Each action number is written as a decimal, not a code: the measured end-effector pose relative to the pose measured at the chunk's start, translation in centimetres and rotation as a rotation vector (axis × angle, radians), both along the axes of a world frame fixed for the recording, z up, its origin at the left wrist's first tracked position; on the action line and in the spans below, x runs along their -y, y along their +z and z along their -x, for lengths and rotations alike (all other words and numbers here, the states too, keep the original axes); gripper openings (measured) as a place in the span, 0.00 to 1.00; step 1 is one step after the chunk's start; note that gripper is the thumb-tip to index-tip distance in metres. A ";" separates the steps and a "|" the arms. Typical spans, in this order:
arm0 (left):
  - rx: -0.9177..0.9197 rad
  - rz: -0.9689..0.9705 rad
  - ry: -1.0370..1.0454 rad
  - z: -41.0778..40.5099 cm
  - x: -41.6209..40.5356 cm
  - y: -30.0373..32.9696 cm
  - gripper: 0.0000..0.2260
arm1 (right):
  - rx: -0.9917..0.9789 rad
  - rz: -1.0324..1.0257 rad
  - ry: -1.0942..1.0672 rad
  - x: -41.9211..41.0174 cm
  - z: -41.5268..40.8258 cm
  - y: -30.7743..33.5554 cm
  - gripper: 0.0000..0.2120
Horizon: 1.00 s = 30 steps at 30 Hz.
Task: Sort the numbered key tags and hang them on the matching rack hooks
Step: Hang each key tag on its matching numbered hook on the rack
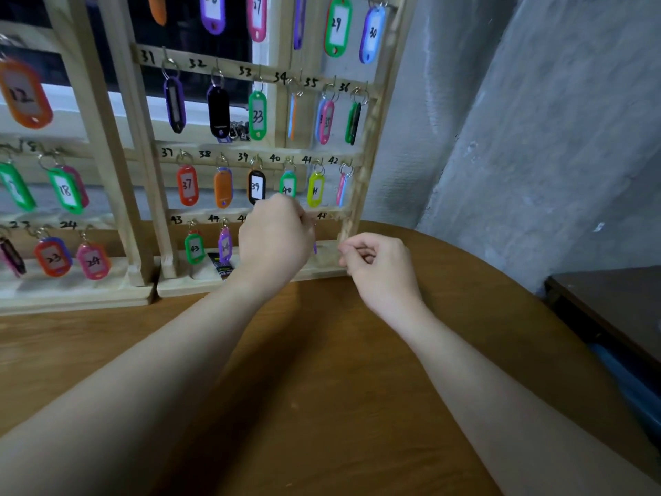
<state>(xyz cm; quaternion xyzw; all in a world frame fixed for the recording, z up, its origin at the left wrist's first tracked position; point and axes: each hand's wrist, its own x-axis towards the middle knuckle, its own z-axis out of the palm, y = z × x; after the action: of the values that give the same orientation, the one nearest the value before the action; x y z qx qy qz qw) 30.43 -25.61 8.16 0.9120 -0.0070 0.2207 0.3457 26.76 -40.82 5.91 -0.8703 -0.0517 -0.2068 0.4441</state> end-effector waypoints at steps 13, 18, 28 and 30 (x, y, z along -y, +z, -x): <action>-0.135 0.028 -0.151 7.7 -0.4 -3.0 0.10 | 0.098 0.003 0.028 4.3 11.6 4.2 0.09; -0.152 -0.027 -0.337 13.0 1.9 -3.9 0.10 | -0.041 0.014 -0.046 8.4 18.4 0.7 0.11; -0.160 -0.148 -0.886 21.9 6.5 -6.8 0.08 | -0.169 0.054 -0.123 11.8 26.5 -4.6 0.09; -0.080 -0.132 -0.909 22.5 6.7 -7.4 0.07 | -0.182 0.131 -0.095 11.9 26.5 -4.8 0.08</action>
<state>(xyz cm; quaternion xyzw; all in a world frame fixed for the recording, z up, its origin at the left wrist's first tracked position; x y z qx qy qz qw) 7.95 -32.30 0.75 0.8443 -0.4067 0.0103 0.3487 0.31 -52.71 1.08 -0.9141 0.0169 -0.1441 0.3787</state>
